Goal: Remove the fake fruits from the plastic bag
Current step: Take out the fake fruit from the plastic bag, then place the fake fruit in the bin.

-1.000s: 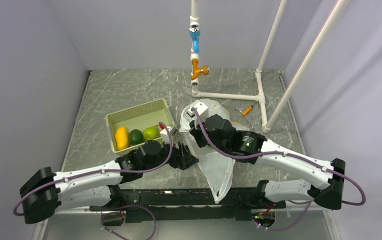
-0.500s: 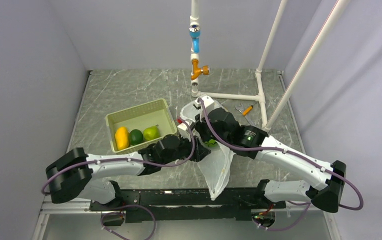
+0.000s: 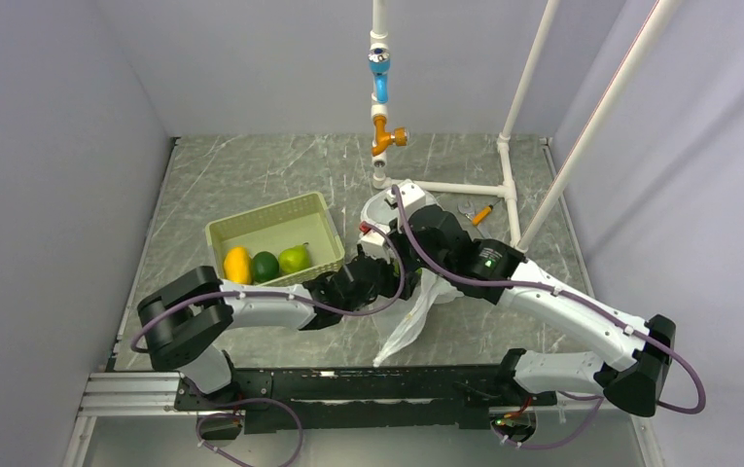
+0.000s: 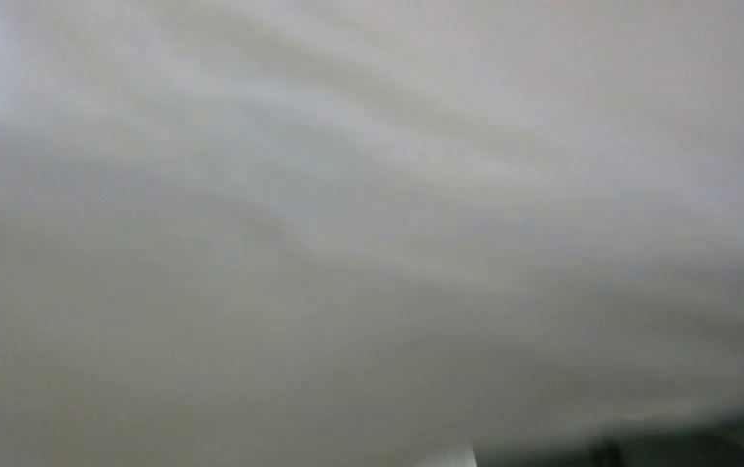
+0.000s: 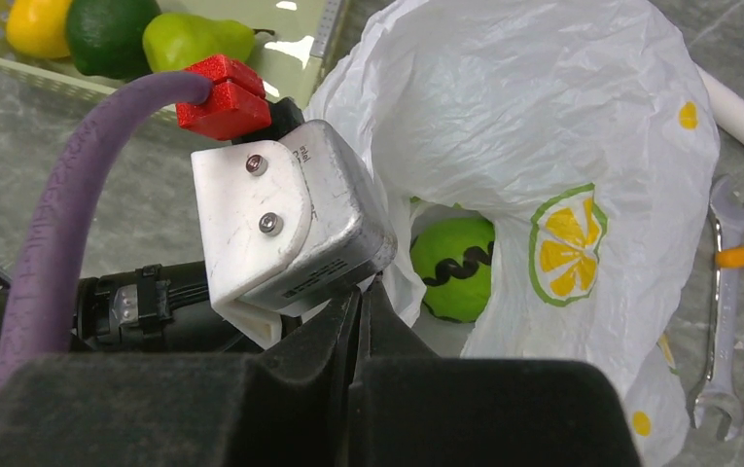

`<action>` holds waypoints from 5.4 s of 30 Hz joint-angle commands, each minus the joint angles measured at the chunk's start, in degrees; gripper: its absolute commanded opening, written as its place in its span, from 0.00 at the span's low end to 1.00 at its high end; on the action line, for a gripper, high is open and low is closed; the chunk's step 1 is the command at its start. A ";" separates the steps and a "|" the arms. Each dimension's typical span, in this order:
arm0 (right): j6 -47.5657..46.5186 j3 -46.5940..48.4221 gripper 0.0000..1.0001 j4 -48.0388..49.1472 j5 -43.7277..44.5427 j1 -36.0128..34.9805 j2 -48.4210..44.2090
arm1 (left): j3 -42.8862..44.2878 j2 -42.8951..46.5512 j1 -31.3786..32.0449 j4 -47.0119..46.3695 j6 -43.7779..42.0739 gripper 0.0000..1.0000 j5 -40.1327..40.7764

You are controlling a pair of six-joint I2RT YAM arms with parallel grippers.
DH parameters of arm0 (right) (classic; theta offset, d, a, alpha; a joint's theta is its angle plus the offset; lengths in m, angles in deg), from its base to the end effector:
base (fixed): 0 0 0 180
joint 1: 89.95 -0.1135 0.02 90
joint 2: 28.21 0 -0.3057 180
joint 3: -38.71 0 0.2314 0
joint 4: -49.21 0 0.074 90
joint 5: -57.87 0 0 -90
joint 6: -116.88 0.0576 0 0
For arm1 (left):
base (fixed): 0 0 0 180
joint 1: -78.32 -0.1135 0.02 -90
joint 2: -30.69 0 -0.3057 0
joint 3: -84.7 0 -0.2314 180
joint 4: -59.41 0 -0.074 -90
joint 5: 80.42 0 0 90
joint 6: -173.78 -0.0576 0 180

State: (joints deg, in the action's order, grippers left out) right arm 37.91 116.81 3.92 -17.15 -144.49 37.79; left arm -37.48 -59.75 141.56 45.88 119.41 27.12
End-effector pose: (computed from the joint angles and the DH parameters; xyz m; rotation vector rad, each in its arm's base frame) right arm 0.1458 0.1790 0.3703 -0.6543 2.0516 0.3916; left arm 0.1682 -0.2949 0.2523 0.2606 1.9700 -0.8704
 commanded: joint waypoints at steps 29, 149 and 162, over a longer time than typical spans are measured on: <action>0.93 -0.17 0.00 4.78 -6.94 -0.06 -4.25 | 28.17 -26.54 -4.61 15.12 -7.90 0.94 0.21; 7.34 -15.47 0.00 9.92 -22.19 1.88 -25.61 | 13.13 8.80 -42.03 44.18 -2.55 0.54 -31.46; 7.13 -15.46 0.00 10.47 -22.46 1.94 -24.80 | 11.41 9.04 -41.01 47.02 -3.57 0.99 -26.81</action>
State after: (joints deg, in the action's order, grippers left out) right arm 45.32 99.71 12.68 -39.71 -142.64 12.61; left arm -25.24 -54.57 100.27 93.64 116.77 -0.39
